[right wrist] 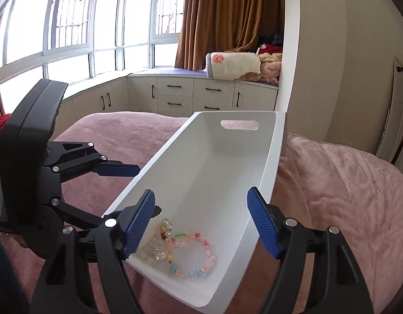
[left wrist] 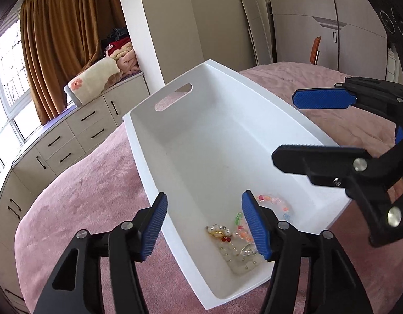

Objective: Organize jewelry
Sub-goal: 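Move both open tools back to the remaining earrings on the bed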

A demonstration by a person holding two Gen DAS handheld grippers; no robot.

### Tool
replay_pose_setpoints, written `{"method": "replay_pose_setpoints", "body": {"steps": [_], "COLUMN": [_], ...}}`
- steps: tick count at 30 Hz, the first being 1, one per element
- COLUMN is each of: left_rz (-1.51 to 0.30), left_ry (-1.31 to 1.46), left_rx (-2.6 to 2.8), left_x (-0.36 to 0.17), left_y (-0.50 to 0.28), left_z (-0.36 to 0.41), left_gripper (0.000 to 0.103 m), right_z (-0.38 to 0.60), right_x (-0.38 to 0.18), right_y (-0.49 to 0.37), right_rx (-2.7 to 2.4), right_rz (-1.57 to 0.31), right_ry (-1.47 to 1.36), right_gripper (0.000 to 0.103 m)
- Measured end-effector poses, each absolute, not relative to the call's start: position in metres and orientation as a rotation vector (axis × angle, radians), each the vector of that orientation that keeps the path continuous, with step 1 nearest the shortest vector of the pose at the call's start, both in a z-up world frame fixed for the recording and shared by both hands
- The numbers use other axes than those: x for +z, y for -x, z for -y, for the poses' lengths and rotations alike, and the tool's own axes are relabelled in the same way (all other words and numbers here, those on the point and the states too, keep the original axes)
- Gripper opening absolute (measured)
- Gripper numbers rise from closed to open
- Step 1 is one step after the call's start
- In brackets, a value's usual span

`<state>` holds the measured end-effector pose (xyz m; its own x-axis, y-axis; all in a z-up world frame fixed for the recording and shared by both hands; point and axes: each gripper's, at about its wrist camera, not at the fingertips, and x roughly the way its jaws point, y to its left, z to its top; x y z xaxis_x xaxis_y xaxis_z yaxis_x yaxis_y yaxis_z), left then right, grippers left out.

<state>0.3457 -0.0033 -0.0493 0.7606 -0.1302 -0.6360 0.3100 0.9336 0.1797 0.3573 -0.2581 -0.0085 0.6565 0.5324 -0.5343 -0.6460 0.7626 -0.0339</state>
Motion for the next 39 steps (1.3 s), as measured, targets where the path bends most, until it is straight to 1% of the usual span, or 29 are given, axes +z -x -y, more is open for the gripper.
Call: {"method": "replay_pose_setpoints", "body": {"steps": [1,2,4,8,10,14,15,16,18,19,24,26,31,39], "left_rz": [-0.639,-0.614,-0.582,-0.601,-0.603,-0.618,-0.624,-0.633,-0.635,-0.63,-0.634,-0.656,-0.729,-0.777], "left_ry": [-0.274,-0.26,-0.229,-0.196,-0.161,-0.102,-0.108,-0.123,-0.147,-0.154,-0.163,-0.167,-0.154,-0.294], "left_rx": [-0.235,-0.23,-0.221,-0.18,-0.159,-0.178,-0.181,-0.182,-0.183,-0.183,-0.209,-0.215,-0.248,-0.404], "left_x": [-0.048,-0.047,-0.046,-0.047,-0.046,-0.042,-0.041,-0.04,-0.035,-0.033,-0.021,-0.019,-0.026,-0.035], "left_y": [-0.342,-0.338,-0.333,-0.329,-0.324,-0.308,-0.304,-0.3,-0.291,-0.285,-0.253,-0.24,-0.213,-0.181], "left_z": [-0.001,-0.006,-0.018,-0.036,-0.045,-0.054,-0.054,-0.053,-0.051,-0.051,-0.051,-0.051,-0.054,-0.032], "left_gripper": [0.076,0.08,0.081,0.081,0.082,0.087,0.088,0.089,0.09,0.092,0.095,0.099,0.099,0.1], "right_z": [0.259,0.261,0.263,0.266,0.266,0.261,0.26,0.259,0.259,0.259,0.266,0.27,0.279,0.289], "right_x": [-0.007,-0.004,0.001,0.012,0.018,0.032,0.036,0.039,0.046,0.05,0.063,0.067,0.074,0.051], "right_y": [-0.356,-0.354,-0.352,-0.347,-0.343,-0.328,-0.323,-0.317,-0.305,-0.299,-0.273,-0.265,-0.242,-0.204], "right_rx": [0.674,0.673,0.682,0.685,0.671,0.67,0.672,0.674,0.669,0.669,0.667,0.672,0.687,0.741], "right_rz": [-0.516,-0.501,-0.484,-0.457,-0.449,-0.425,-0.423,-0.424,-0.417,-0.418,-0.449,-0.463,-0.483,-0.551], "right_ry": [0.23,0.229,0.218,0.198,0.195,0.203,0.205,0.206,0.201,0.195,0.191,0.187,0.194,0.269], "right_gripper": [0.071,0.071,0.072,0.073,0.084,0.088,0.09,0.094,0.097,0.098,0.098,0.098,0.098,0.098]}}
